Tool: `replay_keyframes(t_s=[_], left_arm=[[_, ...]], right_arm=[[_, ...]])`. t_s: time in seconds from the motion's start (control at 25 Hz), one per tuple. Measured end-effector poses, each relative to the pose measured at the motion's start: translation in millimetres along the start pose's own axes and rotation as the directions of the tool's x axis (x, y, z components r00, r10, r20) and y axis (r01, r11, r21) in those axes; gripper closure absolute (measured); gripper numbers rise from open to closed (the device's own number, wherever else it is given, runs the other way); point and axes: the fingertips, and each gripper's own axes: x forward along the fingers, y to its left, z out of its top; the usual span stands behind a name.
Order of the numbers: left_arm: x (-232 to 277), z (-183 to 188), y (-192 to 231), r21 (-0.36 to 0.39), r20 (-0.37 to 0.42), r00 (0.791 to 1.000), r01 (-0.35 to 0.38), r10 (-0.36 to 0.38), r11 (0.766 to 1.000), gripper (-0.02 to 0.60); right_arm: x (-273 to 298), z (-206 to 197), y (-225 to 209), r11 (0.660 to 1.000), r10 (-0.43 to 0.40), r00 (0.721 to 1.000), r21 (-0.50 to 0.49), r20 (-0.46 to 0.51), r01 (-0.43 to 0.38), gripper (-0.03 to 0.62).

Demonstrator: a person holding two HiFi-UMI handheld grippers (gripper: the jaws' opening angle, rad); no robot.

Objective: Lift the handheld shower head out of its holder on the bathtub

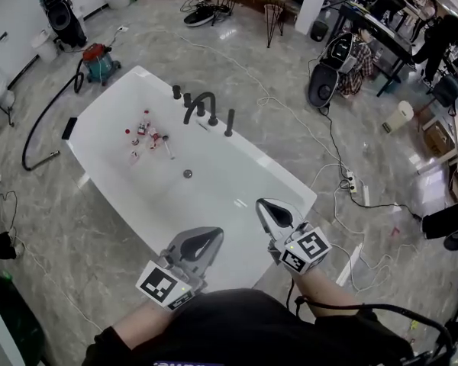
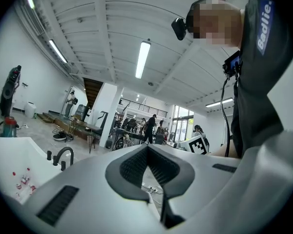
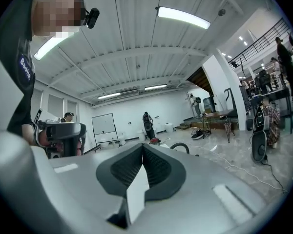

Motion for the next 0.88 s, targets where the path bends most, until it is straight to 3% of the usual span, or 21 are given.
replay_keyframes(t_s=[0.48, 0.88], left_arm=[[7, -4, 42, -0.021, -0.013, 1.000, -0.022, 0.021, 1.000, 0.581], [3, -17, 74, -0.051, -0.026, 0.999, -0.033, 0.031, 0.998, 0.581]], right_arm=[[85, -30, -72, 1.000, -0.024, 0.997, 0.012, -0.079, 0.025, 0.578], [163, -53, -142, 0.991, -0.086, 0.989, 0.092, -0.119, 0.098, 0.497]])
